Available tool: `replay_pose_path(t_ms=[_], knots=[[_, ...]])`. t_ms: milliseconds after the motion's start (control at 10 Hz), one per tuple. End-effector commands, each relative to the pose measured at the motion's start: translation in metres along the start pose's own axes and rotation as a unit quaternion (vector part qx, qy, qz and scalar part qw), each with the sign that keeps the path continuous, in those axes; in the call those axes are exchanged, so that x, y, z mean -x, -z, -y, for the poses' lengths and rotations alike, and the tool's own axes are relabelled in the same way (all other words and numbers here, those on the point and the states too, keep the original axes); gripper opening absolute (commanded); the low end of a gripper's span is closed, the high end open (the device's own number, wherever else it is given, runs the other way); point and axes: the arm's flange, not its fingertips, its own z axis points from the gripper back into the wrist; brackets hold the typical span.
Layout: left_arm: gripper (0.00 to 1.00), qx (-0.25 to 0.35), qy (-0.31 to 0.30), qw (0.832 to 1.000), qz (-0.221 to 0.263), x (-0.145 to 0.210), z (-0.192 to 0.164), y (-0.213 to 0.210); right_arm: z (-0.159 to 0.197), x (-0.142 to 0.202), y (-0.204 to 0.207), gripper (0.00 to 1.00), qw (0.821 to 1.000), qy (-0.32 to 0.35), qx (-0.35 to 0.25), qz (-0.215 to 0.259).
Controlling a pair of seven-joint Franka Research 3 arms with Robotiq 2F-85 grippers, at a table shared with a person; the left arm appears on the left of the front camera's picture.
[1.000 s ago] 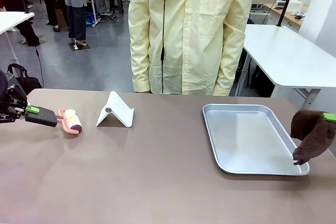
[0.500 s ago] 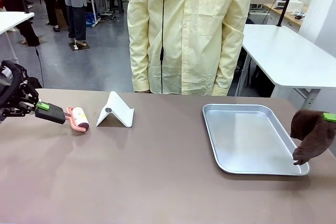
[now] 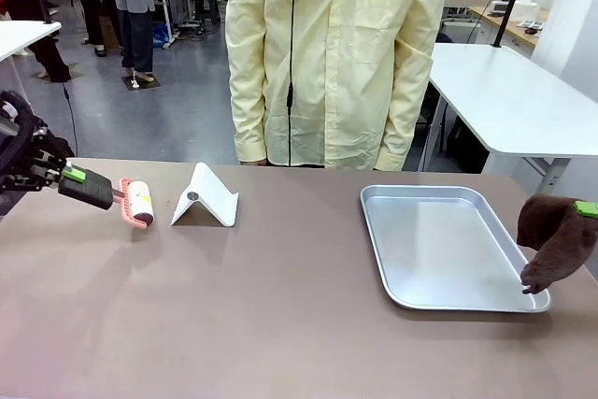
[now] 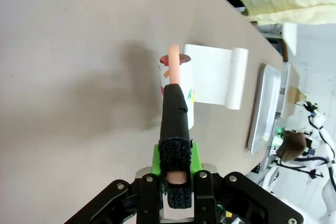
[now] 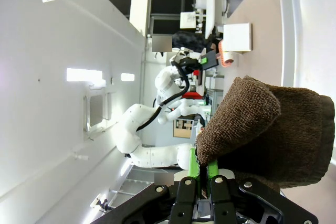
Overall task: Clean the surface of the table.
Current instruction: Clean the area not pointed to by the person.
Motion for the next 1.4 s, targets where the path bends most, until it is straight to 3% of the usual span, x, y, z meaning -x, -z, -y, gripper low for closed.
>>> replay_pose_path(t_ms=[0,200,600,800,900,1300], knots=[[0.22,0.036,0.042,0.998,0.025,0.029,0.006,-0.034,-0.002,-0.005,0.001,0.06,1.0,-0.013,-0.006,0.002],[0.22,0.059,0.075,0.995,0.037,0.056,0.003,-0.062,-0.002,-0.005,0.001,0.06,1.0,-0.013,-0.006,0.002],[0.22,0.164,0.143,0.976,-0.02,0.126,-0.037,-0.118,-0.002,-0.005,0.001,0.06,1.0,-0.013,-0.006,0.002],[0.22,0.189,0.131,0.973,-0.03,0.135,-0.059,-0.125,-0.002,-0.005,0.001,0.06,1.0,-0.013,-0.006,0.002],[0.22,0.16,0.133,0.978,-0.01,0.133,-0.036,-0.117,-0.002,-0.005,0.001,0.06,1.0,-0.013,-0.006,0.002],[0.22,0.16,0.133,0.978,-0.01,0.133,-0.036,-0.117,-0.002,-0.005,0.001,0.06,1.0,-0.013,-0.006,0.002]])
